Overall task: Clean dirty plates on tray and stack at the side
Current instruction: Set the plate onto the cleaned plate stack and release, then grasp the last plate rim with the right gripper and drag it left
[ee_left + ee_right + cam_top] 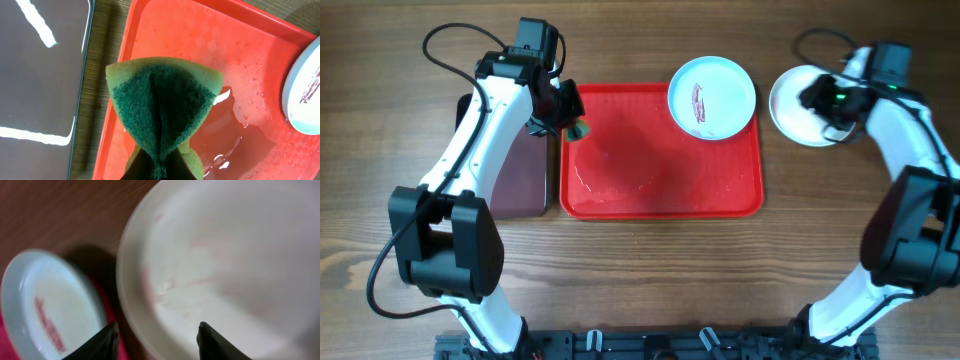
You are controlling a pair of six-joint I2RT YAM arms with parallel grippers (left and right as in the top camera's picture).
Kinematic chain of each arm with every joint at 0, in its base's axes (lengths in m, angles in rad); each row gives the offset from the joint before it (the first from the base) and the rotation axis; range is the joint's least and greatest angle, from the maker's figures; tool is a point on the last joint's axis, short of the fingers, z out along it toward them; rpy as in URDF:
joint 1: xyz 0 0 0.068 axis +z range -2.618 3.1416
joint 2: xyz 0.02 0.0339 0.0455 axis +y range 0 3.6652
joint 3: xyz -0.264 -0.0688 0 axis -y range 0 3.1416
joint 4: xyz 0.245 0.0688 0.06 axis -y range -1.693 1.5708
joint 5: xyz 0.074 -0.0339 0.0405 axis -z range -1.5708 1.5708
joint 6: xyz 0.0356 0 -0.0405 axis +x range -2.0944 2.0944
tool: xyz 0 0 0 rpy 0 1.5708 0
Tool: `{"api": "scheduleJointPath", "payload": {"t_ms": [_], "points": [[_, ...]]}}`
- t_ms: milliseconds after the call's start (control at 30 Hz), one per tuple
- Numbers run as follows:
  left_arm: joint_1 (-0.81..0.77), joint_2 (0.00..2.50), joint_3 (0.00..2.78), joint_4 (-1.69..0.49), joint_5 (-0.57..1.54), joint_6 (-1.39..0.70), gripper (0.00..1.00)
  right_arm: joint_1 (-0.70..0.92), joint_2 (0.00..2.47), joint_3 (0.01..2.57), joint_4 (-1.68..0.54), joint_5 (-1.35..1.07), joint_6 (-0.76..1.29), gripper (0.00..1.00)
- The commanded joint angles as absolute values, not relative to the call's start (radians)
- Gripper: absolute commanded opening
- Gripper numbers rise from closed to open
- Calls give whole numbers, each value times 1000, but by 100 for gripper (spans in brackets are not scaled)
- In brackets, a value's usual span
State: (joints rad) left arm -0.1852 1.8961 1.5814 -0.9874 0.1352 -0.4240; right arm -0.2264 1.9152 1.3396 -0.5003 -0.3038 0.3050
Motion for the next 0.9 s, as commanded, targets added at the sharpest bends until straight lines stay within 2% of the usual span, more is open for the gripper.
{"api": "scheduleJointPath", "payload": {"t_ms": [0, 33, 200, 733, 800, 867], "points": [[-188, 1895, 1584, -987, 134, -427, 4, -73, 1896, 1361, -545, -232, 292, 46], [-188, 1895, 1584, -988, 134, -427, 4, -43, 1896, 1358, -548, -204, 295, 45], [-188, 1894, 1584, -989, 134, -427, 4, 43, 1901, 1322, -549, -155, 344, 28], [-188, 1895, 1584, -988, 133, -427, 4, 80, 2030, 1320, -564, -122, 344, 26], [-188, 1895, 1584, -988, 133, -427, 4, 81, 2033, 1320, -572, -122, 343, 12], [-188, 1895, 1584, -989, 133, -427, 4, 81, 2032, 1320, -594, -122, 343, 4]]}}
